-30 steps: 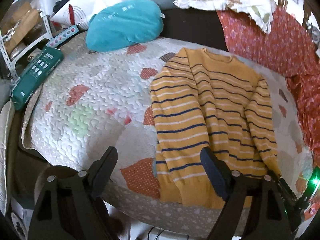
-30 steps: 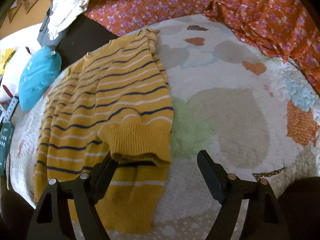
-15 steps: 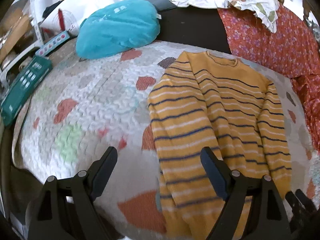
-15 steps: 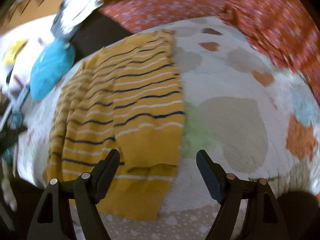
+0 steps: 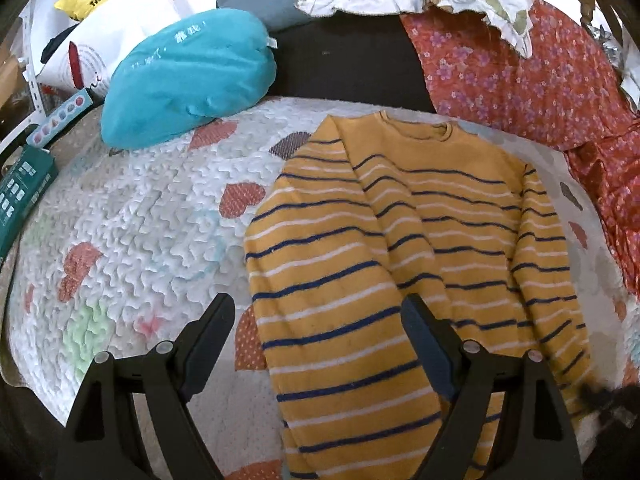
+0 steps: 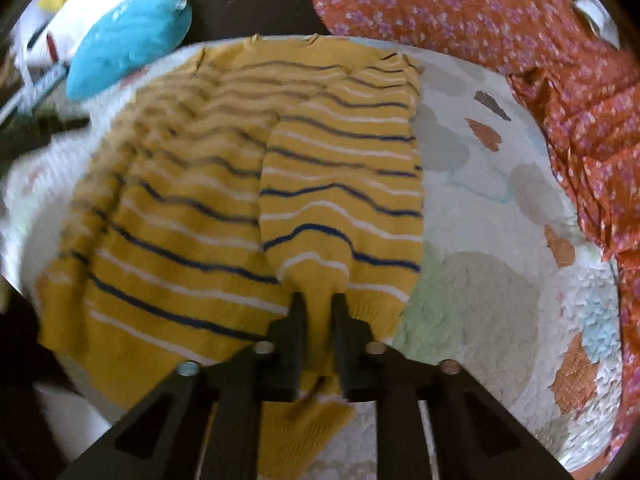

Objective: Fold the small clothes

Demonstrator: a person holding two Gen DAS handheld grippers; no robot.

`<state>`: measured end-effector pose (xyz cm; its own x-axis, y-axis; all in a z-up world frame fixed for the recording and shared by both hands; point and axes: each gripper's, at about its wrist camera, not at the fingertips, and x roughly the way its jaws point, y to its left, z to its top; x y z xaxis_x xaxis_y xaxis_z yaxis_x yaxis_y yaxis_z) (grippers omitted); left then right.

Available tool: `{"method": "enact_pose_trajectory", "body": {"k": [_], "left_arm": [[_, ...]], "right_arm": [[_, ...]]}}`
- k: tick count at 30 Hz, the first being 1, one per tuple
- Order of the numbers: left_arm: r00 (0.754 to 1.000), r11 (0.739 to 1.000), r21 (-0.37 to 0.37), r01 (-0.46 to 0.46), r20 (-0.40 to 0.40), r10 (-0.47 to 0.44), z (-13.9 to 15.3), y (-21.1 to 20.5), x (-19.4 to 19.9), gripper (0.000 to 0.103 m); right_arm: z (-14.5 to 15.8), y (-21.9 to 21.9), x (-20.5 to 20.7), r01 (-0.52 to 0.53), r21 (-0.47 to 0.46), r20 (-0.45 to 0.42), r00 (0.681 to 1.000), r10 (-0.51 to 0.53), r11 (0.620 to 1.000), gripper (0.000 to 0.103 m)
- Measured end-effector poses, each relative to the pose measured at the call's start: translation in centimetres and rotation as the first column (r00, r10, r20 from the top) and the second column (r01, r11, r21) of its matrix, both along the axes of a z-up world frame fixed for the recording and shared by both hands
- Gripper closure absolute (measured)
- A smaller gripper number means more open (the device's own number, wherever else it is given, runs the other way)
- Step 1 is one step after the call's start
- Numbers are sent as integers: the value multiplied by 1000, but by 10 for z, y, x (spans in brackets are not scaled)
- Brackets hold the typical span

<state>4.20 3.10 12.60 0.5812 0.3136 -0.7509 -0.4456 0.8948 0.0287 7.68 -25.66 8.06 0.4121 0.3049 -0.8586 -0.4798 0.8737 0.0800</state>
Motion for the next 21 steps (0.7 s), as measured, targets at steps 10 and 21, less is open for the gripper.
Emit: {"method": "enact_pose_trajectory", "body": {"k": [10,21], "left_arm": [[995,977,-199,-79,41,88,-8,48,-5,19],[937,900,-277,-337,-9,348,-14,120,-42,19]], "right_arm": [[24,-149,119,506,-295,206,862,-464,810,94],[58,-115,84,461,-66,66,887,-457,885,57]]}}
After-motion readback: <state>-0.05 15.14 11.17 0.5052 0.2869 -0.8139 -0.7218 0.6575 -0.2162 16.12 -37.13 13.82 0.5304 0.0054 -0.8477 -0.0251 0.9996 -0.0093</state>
